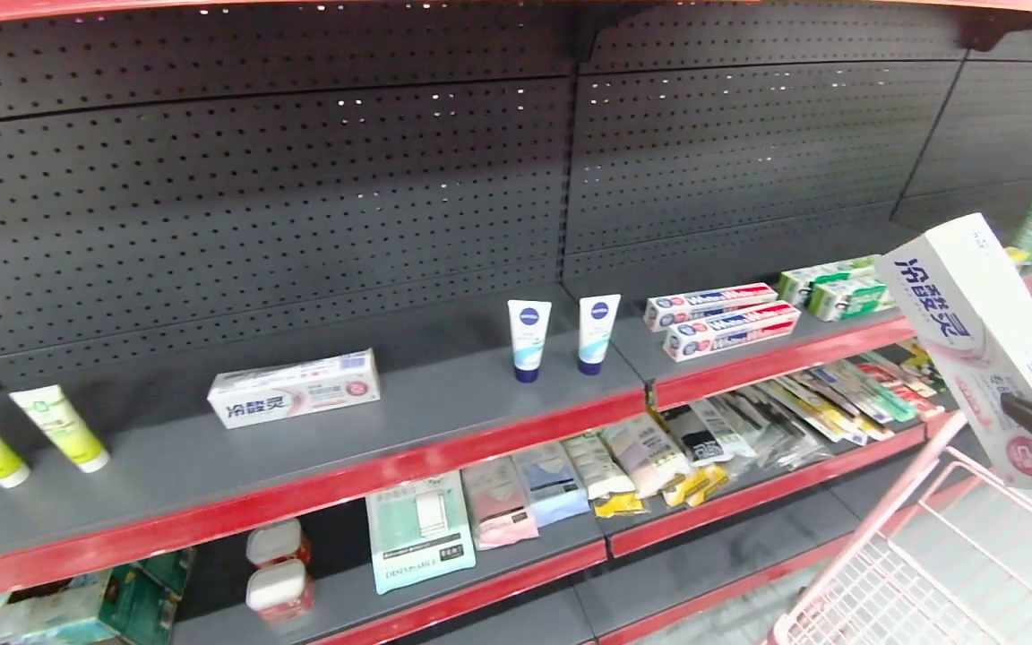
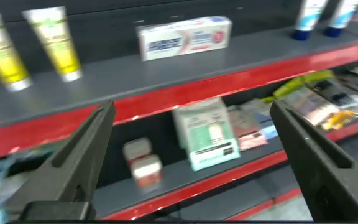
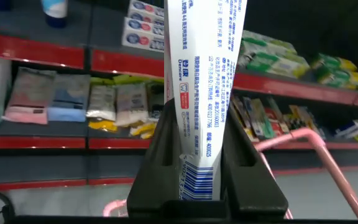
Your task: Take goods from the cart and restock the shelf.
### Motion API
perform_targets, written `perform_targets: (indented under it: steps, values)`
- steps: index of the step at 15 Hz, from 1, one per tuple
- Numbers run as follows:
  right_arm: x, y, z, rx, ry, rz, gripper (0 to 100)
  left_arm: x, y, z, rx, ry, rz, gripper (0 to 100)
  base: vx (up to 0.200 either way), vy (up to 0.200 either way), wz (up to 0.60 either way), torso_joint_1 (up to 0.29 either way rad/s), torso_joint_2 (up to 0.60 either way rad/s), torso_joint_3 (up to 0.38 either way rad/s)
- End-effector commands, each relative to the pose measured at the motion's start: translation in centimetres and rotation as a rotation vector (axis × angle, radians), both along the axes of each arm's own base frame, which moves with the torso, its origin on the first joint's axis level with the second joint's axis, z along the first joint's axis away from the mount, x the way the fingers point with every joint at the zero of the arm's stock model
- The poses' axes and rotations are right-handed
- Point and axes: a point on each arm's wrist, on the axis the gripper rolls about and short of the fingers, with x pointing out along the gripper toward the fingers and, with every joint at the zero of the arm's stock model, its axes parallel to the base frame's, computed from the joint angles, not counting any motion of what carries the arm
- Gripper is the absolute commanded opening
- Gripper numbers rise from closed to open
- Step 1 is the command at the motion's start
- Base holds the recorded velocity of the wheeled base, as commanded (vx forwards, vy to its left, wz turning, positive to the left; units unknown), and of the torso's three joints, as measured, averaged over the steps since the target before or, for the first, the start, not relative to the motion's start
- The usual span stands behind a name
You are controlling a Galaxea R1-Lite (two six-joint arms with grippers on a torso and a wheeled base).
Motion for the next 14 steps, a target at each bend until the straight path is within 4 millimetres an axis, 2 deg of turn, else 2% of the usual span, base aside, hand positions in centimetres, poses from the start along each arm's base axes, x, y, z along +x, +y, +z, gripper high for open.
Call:
perform_targets:
  steps: [1,3,10,12,14]
  values:
    - [0.2,0.0,-0.1,-0.001,0.008,0.0,0,0.0,0.0,0.0,0.0,0.001,0.0,100,0.0,0.0,0.6,0.002,0.0,0.002]
    - [0.3,0.0,-0.1,-0.002,0.009,0.001,0,0.0,0.0,0.0,0.0,0.001,0.0,100,0.0,0.0,0.6,0.0,0.0,0.002]
    - [0.5,0.1,-0.5,0.029,0.029,0.005,0,0.0,0.0,0.0,0.002,0.0,0.0,100,0.0,0.0,0.0,0.0,0.0,0.0]
    - [0.8,0.9,-1.2,0.139,0.074,0.058,0,0.0,0.0,0.0,0.002,0.005,0.0,100,0.0,0.0,0.0,0.0,0.0,0.0]
    - [0.8,3.2,-1.5,0.315,0.105,0.189,0,0.2,0.0,0.1,0.007,0.026,-0.008,100,0.0,0.0,0.0,0.0,0.0,0.0]
